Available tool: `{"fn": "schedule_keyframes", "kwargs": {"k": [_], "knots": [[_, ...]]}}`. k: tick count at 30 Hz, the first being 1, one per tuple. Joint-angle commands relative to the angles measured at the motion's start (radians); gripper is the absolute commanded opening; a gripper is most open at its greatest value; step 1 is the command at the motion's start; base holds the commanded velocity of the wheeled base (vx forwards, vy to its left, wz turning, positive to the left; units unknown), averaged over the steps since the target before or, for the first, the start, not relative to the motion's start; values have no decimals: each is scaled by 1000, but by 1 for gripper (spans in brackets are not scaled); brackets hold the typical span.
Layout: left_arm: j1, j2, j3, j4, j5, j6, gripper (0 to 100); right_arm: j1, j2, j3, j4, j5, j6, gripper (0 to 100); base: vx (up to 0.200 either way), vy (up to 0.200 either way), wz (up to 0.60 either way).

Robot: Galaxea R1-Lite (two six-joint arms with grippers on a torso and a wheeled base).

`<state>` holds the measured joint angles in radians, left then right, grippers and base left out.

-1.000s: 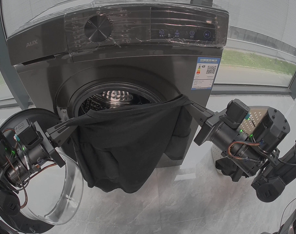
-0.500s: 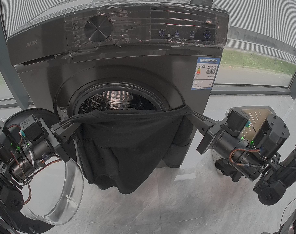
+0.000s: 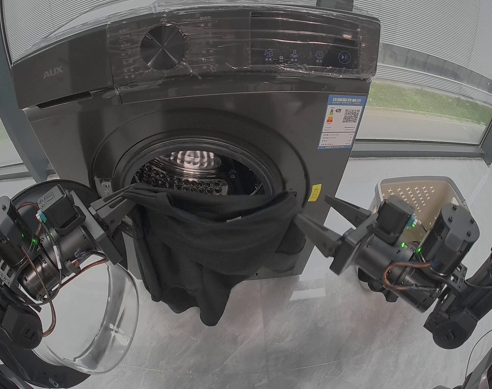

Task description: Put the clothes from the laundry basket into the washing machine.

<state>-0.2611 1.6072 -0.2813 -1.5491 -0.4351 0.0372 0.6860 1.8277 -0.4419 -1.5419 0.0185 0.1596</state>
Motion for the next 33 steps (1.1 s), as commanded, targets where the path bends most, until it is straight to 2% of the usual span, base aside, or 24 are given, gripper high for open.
{"fn": "schedule_keyframes", "kwargs": {"k": [1, 5, 9, 14, 16, 22, 23, 24, 26, 30, 33], "knots": [[-33, 20, -38, 0, 30, 0, 0, 7, 13, 169, 0, 26, -14, 100, 0, 0, 0], [-63, 23, -44, 0, 55, 0, 0, 14, 42, 282, 0, 72, -25, 100, 0, 0, 0], [-109, 36, -45, 0, 81, 1, 0, 9, 61, 259, 0, 104, -28, 100, 0, 0, 0], [-145, 60, -47, -2, 111, 3, 0, 15, 162, 190, 0, 115, -25, 100, 0, 0, 0], [-155, 62, -49, -2, 115, 1, 0, 20, 194, 152, 2, 130, -22, 100, 0, 0, 0], [-167, 63, -53, -2, 115, 1, 0, 55, 352, -63, 8, 135, -15, 100, 0, 0, 0], [-167, 63, -53, -2, 115, 1, 0, 56, 355, -70, 8, 135, -14, 100, 0, 0, 0], [-172, 63, -55, -2, 115, 0, 0, 67, 386, -138, 31, 136, -3, 100, 0, 0, 0], [-172, 63, -56, -2, 115, -2, 0, 70, 421, -198, 82, 136, 3, 100, 0, 0, 0], [-173, 63, -59, -2, 115, -2, 0, 96, 447, -279, 146, 136, 3, 100, 0, 0, 0], [-175, 63, -61, -2, 115, -2, 0, 107, 463, -302, 157, 136, 3, 100, 0, 0, 0]]}}
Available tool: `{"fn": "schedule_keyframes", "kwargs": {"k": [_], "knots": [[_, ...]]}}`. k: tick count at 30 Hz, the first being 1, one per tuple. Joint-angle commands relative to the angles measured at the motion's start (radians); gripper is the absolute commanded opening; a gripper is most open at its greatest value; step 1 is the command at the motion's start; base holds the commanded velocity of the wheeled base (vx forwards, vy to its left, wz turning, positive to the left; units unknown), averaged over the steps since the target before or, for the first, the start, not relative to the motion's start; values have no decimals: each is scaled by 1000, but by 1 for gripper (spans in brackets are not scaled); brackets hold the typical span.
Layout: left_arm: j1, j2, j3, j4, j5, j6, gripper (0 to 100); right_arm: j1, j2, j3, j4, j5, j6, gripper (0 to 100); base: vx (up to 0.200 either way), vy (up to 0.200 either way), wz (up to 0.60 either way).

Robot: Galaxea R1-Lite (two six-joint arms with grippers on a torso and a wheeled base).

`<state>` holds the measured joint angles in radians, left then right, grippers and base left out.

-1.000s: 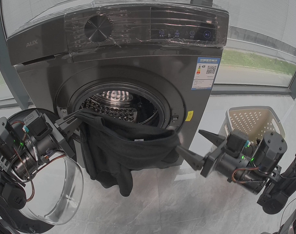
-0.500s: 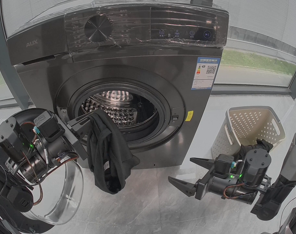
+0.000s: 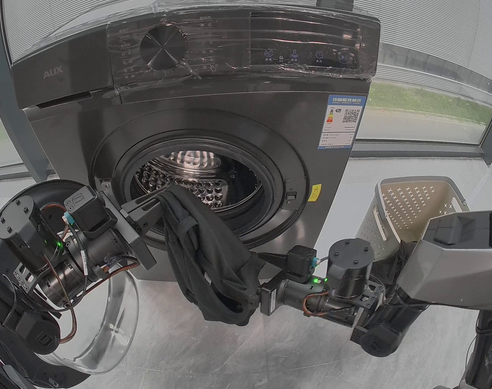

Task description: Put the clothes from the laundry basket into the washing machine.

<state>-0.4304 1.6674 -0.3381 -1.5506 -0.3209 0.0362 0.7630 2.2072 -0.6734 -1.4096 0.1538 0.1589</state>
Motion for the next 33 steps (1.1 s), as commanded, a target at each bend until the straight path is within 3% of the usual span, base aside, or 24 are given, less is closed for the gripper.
{"fn": "schedule_keyframes", "kwargs": {"k": [1, 8, 16, 23, 28, 29, 33], "knots": [[-8, 2, -4, 0, 0, -1, 0, 41, 94, -86, 31, 0, 2, 100, 0, 0, 0], [-31, 2, -4, 0, 2, -5, 0, 101, 126, -141, 63, -11, 2, 100, 0, 0, 0], [-51, -11, -4, -2, 2, -9, 0, 95, 204, -261, 80, -50, -7, 100, 0, 0, 0], [-73, -49, -7, 0, 2, -53, 0, 85, 298, -422, 77, -102, -6, 100, 0, 0, 0], [-62, -55, -10, 0, 2, -73, 0, 85, 316, -442, 64, -137, -6, 100, 0, 0, 0], [-59, -52, -9, 0, 3, -73, 0, 84, 318, -442, 63, -143, -6, 0, 0, 0, 0], [-4, -29, 16, 0, 0, -53, 0, 52, 305, -433, 64, -177, -7, 0, 0, 0, 0]]}}
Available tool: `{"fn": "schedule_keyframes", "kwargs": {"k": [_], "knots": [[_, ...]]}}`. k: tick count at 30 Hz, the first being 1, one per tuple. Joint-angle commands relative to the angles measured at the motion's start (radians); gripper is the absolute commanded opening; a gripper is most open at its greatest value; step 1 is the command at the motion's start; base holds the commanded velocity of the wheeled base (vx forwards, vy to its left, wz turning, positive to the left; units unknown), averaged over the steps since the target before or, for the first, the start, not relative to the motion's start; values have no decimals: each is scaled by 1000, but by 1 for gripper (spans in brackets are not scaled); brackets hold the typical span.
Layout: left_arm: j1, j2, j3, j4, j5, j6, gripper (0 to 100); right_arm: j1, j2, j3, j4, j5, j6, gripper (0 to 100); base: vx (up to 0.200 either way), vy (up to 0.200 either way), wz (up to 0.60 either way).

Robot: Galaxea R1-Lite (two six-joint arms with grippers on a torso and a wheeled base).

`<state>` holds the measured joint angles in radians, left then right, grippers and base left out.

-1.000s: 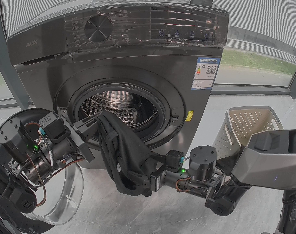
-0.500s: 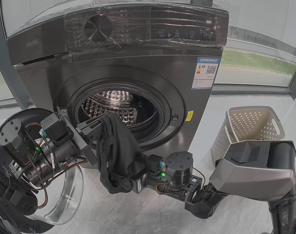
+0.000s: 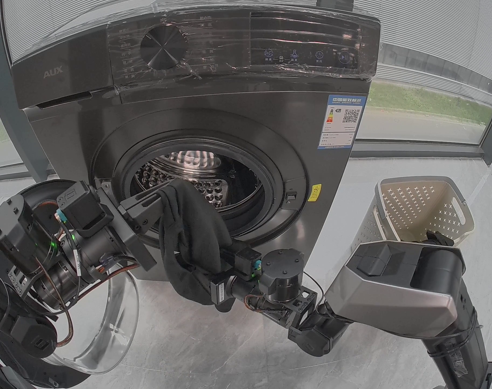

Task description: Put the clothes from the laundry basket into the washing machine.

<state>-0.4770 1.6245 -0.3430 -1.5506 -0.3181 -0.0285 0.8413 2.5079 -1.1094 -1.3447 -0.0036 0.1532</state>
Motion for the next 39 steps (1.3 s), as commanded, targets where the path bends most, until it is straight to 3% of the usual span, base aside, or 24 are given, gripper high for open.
{"fn": "schedule_keyframes", "kwargs": {"k": [1, 7, 9, 14, 17, 18, 24, 30, 39], "knots": [[46, 15, 25, 0, -3, 12, 0, -28, 3, 5, -2, -21, -1, 0, 0, 0, 0], [75, 68, 75, 0, -13, 38, 0, -71, -77, 37, -1, -22, 0, 0, 0, 0, 0], [75, 95, 114, 0, -16, 62, 0, -85, -124, 40, 9, -24, 0, 0, 0, 0, 0], [60, 169, 229, 0, -87, 160, 0, -93, -185, 43, 12, -24, 0, 0, 0, 0, 0], [58, 210, 243, -2, -93, 187, 0, -94, -192, 54, 10, -24, 2, 0, 0, 0, 0], [58, 236, 243, -2, -95, 196, 100, -94, -192, 62, 4, -24, 2, 0, 0, 0, 0], [58, 267, 246, -2, -96, 179, 100, -108, -202, 66, 1, -24, -1, 0, 0, 0, 0], [60, 288, 286, -2, -101, 182, 100, -156, -264, 134, -1, -21, -12, 0, 0, 0, 0], [58, 308, 331, -5, -159, 196, 100, -211, -284, 144, -19, -13, -30, 0, 0, 0, 0]]}}
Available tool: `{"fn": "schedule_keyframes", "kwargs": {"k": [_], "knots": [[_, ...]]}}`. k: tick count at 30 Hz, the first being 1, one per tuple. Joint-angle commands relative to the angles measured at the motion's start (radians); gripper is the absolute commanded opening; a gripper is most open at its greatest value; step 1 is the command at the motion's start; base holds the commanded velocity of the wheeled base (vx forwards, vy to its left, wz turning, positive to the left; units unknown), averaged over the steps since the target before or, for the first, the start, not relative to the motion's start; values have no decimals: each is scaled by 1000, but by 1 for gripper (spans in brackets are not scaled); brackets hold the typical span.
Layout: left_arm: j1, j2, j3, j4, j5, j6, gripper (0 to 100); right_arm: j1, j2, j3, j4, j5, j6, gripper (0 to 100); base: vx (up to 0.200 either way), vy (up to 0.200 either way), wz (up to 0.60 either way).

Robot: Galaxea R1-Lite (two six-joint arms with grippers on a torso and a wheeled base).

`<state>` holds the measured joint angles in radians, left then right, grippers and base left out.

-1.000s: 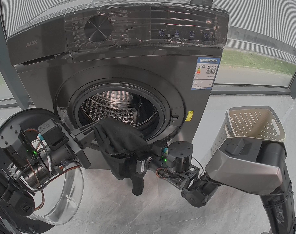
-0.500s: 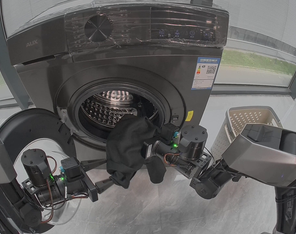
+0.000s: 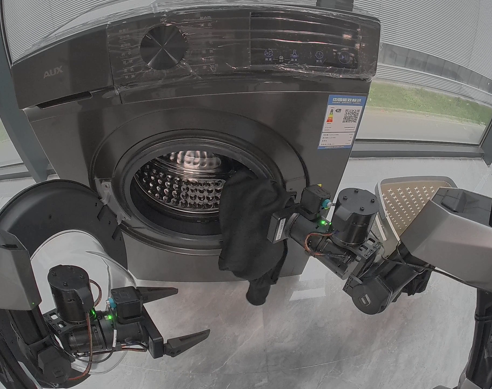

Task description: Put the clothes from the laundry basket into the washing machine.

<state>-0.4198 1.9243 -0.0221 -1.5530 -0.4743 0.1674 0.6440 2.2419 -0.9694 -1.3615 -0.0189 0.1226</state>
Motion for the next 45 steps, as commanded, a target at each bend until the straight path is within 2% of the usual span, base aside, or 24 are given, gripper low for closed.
{"fn": "schedule_keyframes", "kwargs": {"k": [1, 6, 11, 17, 20, 25, 36, 37, 41, 45], "knots": [[1, 10, -1, -2, -3, -3, 100, -9, -18, 8, -5, 4, 0, 0, 0, 0, 0], [1, 45, -108, -1, 17, -23, 100, 39, -31, 52, -38, 10, -3, 0, 0, 0, 0], [-2, 99, -217, -1, 25, -68, 100, 86, -64, 90, -39, 30, -3, 0, 0, 0, 0], [-10, 176, -366, -1, 51, -115, 100, 129, -81, 112, -39, 31, -3, 0, 0, 0, 0], [-19, 216, -430, -1, 59, -120, 100, 137, -81, 110, -41, 31, -3, 0, 0, 0, 0], [-19, 289, -542, 1, 120, -120, 100, 144, -81, 112, -53, 45, -3, 0, 0, 0, 0], [-19, 366, -618, 4, 123, -120, 100, 164, -82, 116, -62, 45, -3, 0, 0, 0, 0], [-19, 371, -630, 4, 123, -120, 0, 164, -82, 118, -62, 45, -3, 0, 0, 0, 0], [-19, 372, -651, 4, 125, -121, 0, 163, -79, 118, -62, 43, -3, 0, 0, 0, 0], [-11, 366, -685, 1, 155, -123, 0, 144, -79, 124, -54, 33, -1, 0, 0, 0, 0]]}}
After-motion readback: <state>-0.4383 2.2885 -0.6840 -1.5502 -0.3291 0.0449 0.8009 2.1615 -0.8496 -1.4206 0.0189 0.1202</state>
